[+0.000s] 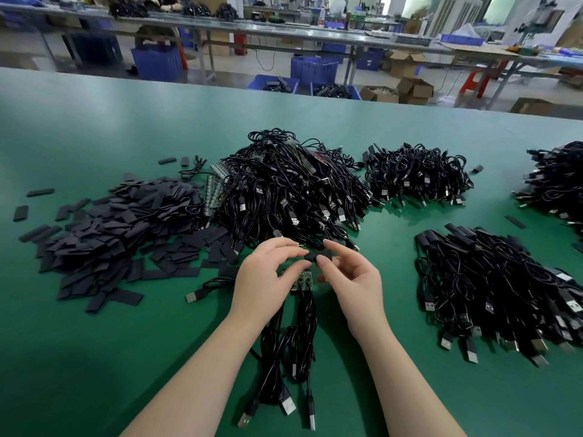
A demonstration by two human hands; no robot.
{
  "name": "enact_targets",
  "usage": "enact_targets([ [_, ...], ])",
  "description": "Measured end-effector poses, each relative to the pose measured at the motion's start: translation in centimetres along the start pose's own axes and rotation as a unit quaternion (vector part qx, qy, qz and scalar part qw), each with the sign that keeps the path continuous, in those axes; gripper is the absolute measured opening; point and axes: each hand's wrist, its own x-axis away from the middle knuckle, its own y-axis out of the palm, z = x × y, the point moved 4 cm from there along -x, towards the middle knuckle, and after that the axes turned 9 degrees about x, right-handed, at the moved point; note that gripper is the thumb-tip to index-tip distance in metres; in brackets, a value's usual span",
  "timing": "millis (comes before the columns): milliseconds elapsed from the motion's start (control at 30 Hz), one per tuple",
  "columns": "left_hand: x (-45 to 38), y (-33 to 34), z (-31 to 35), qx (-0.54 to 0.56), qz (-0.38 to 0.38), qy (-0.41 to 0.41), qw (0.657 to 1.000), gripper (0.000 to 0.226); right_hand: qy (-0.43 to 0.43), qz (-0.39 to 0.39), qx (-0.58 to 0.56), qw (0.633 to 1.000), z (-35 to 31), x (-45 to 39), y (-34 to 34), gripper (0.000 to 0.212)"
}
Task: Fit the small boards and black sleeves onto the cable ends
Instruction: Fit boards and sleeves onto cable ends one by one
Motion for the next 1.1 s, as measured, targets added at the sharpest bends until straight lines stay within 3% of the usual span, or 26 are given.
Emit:
enact_targets([
  [167, -0.07, -0.1, 0.14, 0.013, -0.003, 0.007, 1.0, 0.013, 0.006, -0.022, 0.008, 1.0, -0.1, -0.07, 0.11, 0.037],
  [300, -0.05, -0.08, 0.2, 0.016, -0.007, 0.021, 1.0, 0.012, 0.007, -0.043, 0.031, 0.999, -0.35, -0.06, 0.07, 0.029],
  [733, 0.05, 0.22, 0.21, 0.012, -0.027, 0.019, 0.999, 0.008, 0.009, -0.007, 0.075, 0.997, -0.44, 0.07, -0.14, 0.007],
  [1100, 0.03, -0.25, -0.47, 0.051, 0.021, -0.044, 0.998, 0.027, 0.024, 0.027, 0.033, 0.999, -0.46, 0.01, -0.4, 0.006],
])
